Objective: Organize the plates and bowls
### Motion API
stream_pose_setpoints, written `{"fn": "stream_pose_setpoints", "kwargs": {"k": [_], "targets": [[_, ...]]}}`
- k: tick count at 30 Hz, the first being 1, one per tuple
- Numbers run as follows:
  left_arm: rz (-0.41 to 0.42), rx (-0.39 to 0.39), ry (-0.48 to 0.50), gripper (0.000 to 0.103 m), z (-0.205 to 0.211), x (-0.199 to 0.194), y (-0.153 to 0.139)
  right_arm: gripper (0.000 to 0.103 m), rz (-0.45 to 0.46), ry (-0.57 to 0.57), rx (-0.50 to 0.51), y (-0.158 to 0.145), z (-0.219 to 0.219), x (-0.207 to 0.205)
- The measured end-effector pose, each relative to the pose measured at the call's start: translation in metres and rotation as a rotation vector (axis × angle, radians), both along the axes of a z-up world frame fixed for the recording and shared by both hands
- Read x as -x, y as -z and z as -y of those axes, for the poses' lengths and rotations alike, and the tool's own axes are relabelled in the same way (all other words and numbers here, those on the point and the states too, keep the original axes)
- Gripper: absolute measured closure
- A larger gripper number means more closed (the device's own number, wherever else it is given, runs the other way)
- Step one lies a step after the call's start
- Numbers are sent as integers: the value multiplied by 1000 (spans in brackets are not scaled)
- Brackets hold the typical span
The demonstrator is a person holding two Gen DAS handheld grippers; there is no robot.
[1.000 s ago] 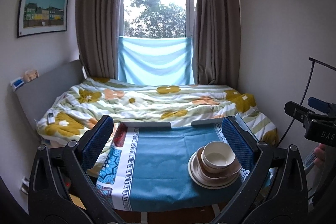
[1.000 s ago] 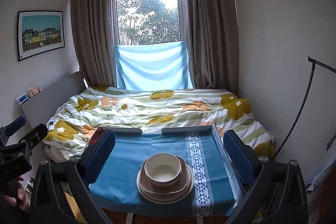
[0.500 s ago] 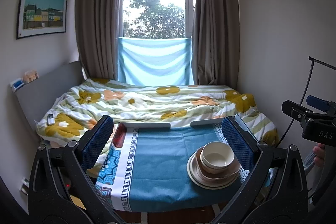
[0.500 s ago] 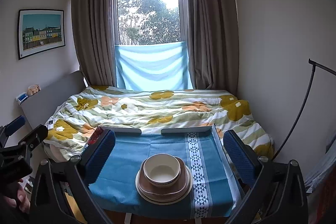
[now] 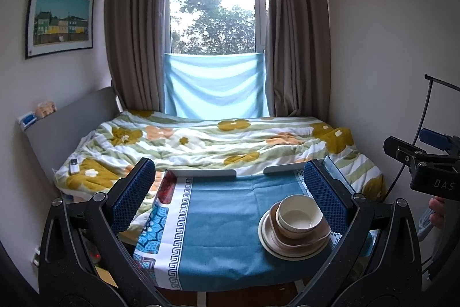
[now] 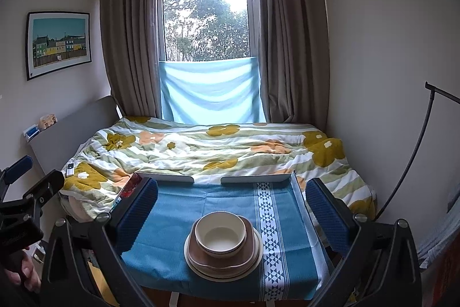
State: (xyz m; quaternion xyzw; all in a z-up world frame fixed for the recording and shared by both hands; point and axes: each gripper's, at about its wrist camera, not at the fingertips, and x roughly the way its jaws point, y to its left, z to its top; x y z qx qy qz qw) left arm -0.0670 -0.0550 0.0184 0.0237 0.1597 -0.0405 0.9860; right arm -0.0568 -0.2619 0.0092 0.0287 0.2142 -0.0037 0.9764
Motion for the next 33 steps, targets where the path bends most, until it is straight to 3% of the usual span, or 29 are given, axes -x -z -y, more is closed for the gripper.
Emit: {"fn": "stream_pose_setpoints", "kwargs": {"k": [23, 33], "targets": [[24, -15, 2, 0, 19, -1, -2, 1, 21, -14, 7, -4, 12, -9], [64, -53, -50, 0, 33, 0, -2, 1, 18, -18, 5, -4, 18, -12]]}}
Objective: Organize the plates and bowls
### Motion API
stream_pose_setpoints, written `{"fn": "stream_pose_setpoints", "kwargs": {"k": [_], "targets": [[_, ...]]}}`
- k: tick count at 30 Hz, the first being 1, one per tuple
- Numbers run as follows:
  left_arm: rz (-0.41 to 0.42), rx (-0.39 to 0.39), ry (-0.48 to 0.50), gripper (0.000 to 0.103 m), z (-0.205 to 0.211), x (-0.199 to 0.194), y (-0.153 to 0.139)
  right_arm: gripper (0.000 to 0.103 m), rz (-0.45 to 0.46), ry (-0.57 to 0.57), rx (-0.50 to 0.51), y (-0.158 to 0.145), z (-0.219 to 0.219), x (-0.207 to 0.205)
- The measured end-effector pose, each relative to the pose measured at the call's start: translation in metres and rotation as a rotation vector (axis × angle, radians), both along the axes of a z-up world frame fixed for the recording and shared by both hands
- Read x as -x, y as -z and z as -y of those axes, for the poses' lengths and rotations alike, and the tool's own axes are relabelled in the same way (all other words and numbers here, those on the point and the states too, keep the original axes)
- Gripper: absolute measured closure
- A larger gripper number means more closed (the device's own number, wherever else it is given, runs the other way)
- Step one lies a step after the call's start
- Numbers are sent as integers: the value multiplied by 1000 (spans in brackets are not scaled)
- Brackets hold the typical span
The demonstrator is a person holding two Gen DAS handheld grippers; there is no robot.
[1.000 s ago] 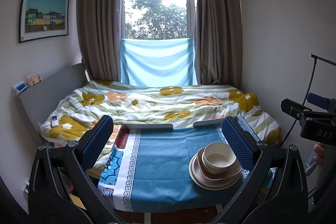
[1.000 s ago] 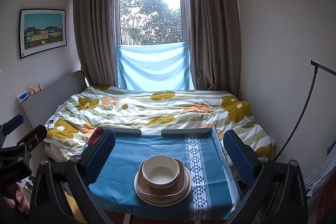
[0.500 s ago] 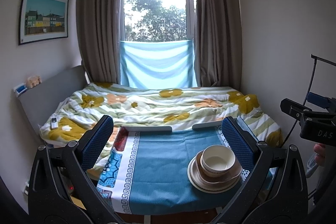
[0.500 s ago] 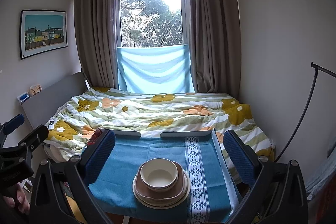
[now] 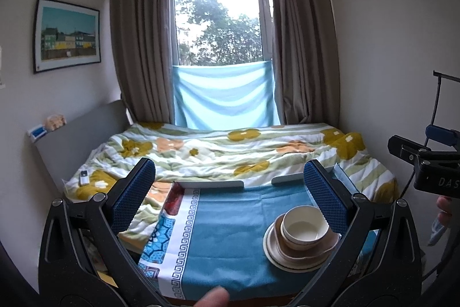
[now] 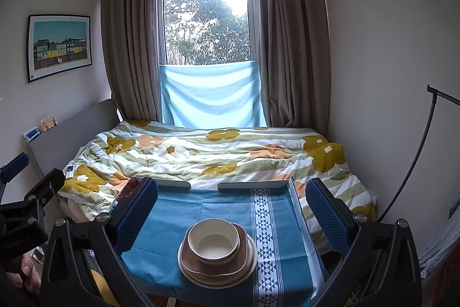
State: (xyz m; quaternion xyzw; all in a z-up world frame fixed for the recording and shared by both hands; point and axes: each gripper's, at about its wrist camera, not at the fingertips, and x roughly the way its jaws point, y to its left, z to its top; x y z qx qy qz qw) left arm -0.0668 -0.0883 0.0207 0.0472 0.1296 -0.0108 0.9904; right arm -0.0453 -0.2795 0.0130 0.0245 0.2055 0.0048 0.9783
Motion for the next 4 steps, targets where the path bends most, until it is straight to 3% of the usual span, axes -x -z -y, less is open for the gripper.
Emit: {"fn": "stream_pose_setpoints", "kwargs": {"k": [4], "targets": [[1, 8, 3, 0, 6, -2, -1, 1, -5, -8, -1, 0, 6, -3]]}}
